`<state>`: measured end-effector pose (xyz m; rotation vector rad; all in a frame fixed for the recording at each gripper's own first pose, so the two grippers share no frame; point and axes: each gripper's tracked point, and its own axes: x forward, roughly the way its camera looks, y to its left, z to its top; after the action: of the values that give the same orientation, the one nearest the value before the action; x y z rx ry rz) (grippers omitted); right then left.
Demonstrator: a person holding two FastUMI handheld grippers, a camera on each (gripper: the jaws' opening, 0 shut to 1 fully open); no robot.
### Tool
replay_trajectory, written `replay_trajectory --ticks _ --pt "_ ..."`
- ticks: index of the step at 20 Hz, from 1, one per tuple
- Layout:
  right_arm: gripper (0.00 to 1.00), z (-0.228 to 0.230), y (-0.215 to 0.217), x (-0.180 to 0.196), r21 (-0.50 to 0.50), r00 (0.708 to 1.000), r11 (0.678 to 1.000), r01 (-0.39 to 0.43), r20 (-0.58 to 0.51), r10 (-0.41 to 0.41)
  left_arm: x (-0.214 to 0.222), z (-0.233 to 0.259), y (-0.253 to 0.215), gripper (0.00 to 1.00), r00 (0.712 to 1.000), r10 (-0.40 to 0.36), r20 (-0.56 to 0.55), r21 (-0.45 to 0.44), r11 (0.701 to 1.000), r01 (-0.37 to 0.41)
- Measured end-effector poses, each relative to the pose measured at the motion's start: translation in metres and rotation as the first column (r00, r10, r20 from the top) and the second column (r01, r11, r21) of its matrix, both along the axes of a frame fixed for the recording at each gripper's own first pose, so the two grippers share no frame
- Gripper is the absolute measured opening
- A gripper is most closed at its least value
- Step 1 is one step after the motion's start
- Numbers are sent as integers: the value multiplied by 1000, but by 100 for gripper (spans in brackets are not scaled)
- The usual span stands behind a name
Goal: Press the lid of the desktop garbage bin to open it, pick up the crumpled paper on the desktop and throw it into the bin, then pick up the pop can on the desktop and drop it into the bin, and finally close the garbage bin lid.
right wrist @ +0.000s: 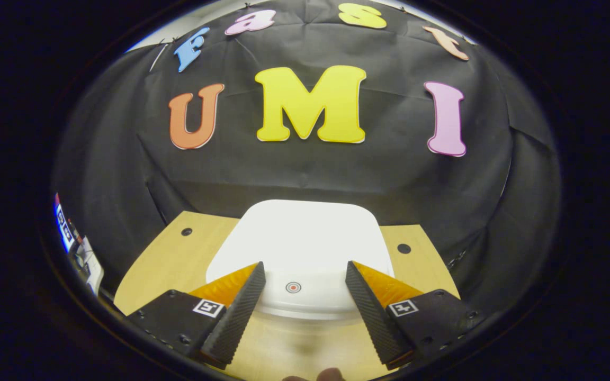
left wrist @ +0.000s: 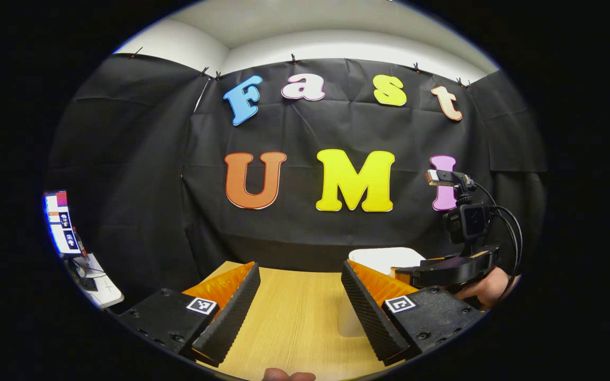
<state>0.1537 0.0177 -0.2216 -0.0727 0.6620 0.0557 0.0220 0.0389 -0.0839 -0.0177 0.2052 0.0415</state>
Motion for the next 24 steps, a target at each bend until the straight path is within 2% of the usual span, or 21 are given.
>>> replay_trajectory --ticks 10,15,18,24 --pt "99 -2 1 0 33 993 999 5 121 -9 5 3 -16 99 999 -49 1 -18 999 49" --pt "95 18 -3 -2 127 983 992 20 179 -42 16 20 -22 99 996 -85 32 14 996 84" --pt "95 54 -15 -9 129 964 992 3 264 -37 24 30 -27 99 994 -98 49 11 995 97" --pt "95 136 -64 -29 56 896 998 39 439 -60 40 56 -37 99 988 -118 95 19 993 117"
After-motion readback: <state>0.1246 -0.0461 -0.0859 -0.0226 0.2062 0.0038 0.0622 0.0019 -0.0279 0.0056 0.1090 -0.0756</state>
